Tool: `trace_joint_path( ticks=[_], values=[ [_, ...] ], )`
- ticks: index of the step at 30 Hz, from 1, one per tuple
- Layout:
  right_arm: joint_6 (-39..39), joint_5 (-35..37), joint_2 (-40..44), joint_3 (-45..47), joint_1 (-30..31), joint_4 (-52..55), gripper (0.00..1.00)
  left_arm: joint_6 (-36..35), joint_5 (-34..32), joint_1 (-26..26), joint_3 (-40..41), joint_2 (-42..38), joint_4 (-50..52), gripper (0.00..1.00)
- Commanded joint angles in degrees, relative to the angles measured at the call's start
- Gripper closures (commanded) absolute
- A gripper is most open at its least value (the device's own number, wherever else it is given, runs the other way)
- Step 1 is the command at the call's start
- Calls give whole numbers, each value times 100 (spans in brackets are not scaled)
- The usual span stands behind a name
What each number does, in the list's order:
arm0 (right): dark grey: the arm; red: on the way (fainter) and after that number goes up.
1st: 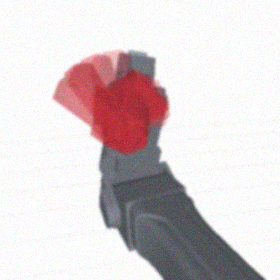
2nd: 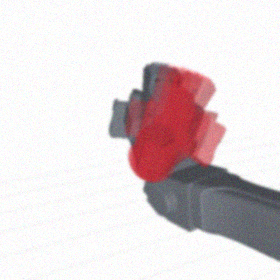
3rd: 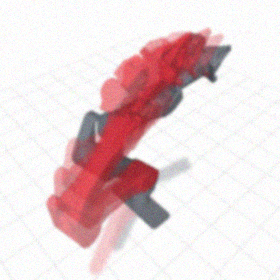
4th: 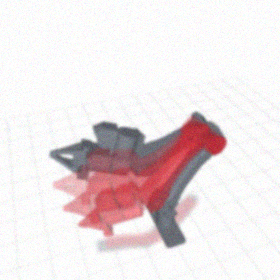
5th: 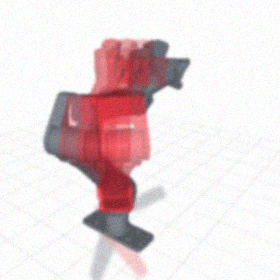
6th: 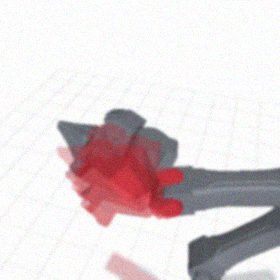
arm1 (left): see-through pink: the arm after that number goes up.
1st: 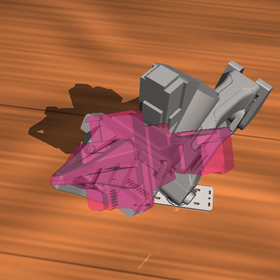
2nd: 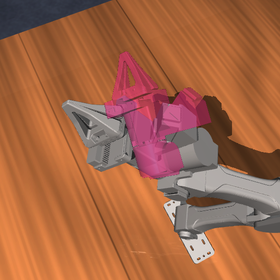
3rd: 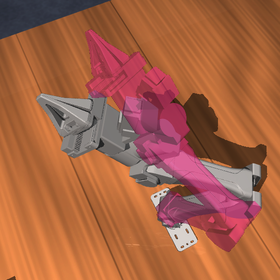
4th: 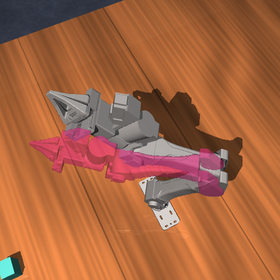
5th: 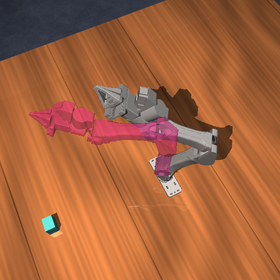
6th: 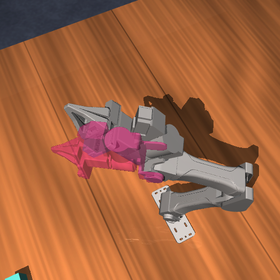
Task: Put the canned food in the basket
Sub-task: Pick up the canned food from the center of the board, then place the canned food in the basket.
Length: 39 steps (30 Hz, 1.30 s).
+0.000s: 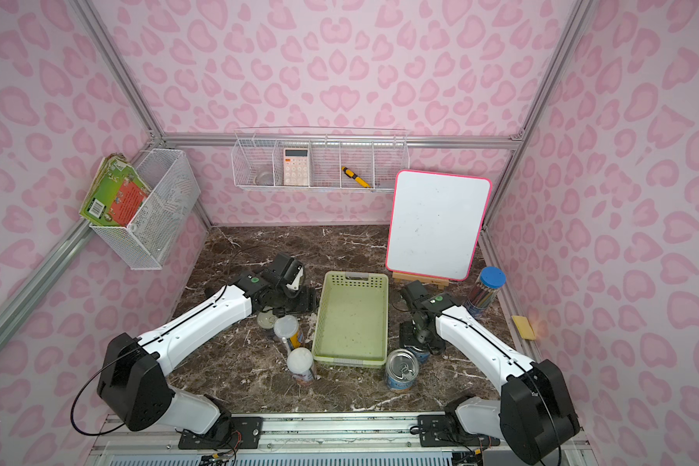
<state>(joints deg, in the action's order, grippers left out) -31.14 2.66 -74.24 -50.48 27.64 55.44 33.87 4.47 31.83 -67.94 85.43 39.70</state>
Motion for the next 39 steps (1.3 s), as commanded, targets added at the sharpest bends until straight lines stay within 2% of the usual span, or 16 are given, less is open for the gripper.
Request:
trace_joint_path(
  ticks=[1, 6, 10, 15, 20, 23, 28, 31, 39],
  values=[
    [74, 412, 28, -402, -15, 368, 53, -117, -47, -15, -39, 8, 20, 25],
    [207, 755, 168, -1928, -9, 1257, 54, -130, -59, -31, 1, 70, -1, 26],
    [408, 635, -260, -3540, 314, 1469, 54, -128, -53, -61, 45, 70, -50, 26],
    [794, 373, -1490, -4694, 1026, 1178, 53, -108, -109, -101, 79, 28, -124, 26],
    [1185, 461, -2692, -5418, 1051, 890, 51, -112, -98, -131, 115, 5, -164, 26],
    [1363, 752, -3447, -5925, 1011, 1064, 48, -117, -73, -139, 128, 18, -172, 26],
    [1548, 363, -3967, -6051, 781, 719, 48, -117, -43, -150, 188, 26, -221, 26],
    [1594, 424, -4156, -6028, 775, 735, 48, -128, -25, -147, 201, 44, -227, 26],
    [1595, 359, -4101, -5282, 684, 237, 48, -213, 30, -157, 194, 114, -279, 26]
  ],
)
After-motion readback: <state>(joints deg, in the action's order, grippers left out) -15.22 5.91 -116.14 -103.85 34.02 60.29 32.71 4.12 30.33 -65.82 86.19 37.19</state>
